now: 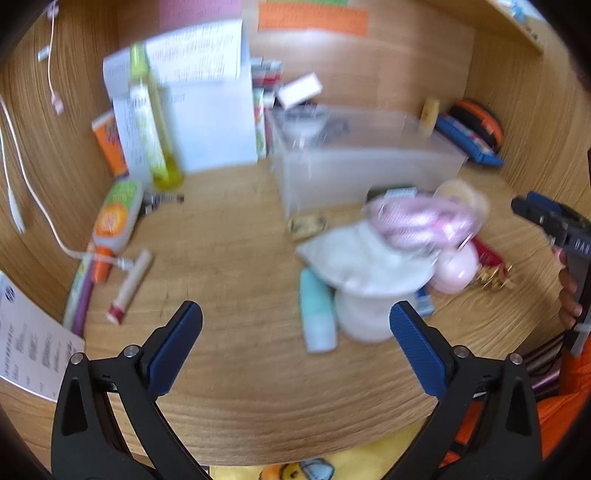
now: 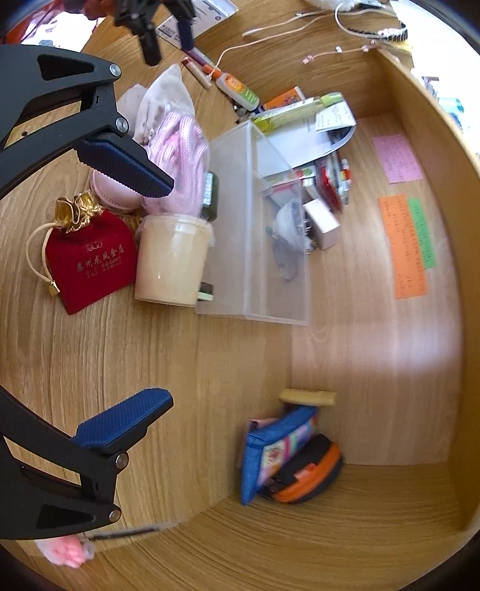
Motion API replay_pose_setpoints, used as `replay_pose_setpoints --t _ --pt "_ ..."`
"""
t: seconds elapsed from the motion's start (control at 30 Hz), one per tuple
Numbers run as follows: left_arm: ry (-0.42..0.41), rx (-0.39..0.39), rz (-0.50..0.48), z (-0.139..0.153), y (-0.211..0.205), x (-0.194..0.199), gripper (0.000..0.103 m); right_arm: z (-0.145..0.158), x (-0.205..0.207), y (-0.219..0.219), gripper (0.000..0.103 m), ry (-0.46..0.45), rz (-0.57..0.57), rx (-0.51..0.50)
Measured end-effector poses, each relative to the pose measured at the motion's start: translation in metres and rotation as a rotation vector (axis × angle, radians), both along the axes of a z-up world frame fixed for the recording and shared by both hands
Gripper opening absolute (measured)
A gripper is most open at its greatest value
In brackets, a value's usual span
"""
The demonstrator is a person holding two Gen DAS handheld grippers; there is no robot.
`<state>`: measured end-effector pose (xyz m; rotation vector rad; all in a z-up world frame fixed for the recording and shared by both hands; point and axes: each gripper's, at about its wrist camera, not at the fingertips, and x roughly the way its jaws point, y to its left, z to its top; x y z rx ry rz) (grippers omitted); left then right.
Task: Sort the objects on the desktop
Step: 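Grasp the teal-and-white tube with the left tool while the right tool grasps the cream jar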
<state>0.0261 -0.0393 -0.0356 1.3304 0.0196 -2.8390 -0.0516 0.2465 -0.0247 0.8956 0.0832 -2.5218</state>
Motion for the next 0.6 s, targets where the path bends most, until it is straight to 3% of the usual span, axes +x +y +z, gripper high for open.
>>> replay_pose_setpoints --t 0.03,0.1,0.13,0.4,0.6 --pt "-0.012 0.001 0.006 -0.005 -0.002 0.000 0.102 -0.003 -0.004 -0.002 0.103 -0.025 0.002 -0.004" --pt "-0.033 -0.009 0.017 -0.014 -0.006 -0.001 0.087 -0.009 -0.011 -0.004 0.102 -0.063 0.001 -0.016" --pt "-0.043 -0.012 0.020 -0.017 -0.007 -0.001 0.085 -0.011 -0.014 -0.006 0.102 -0.075 0.002 -0.021" --pt "-0.113 0.036 -0.007 -0.037 -0.010 -0.009 0.084 -0.013 -0.027 -0.017 0.101 -0.091 -0.006 -0.020" --pt "-0.124 -0.007 0.006 -0.047 -0.009 -0.020 0.084 -0.016 -0.038 -0.026 0.101 -0.103 -0.005 -0.009"
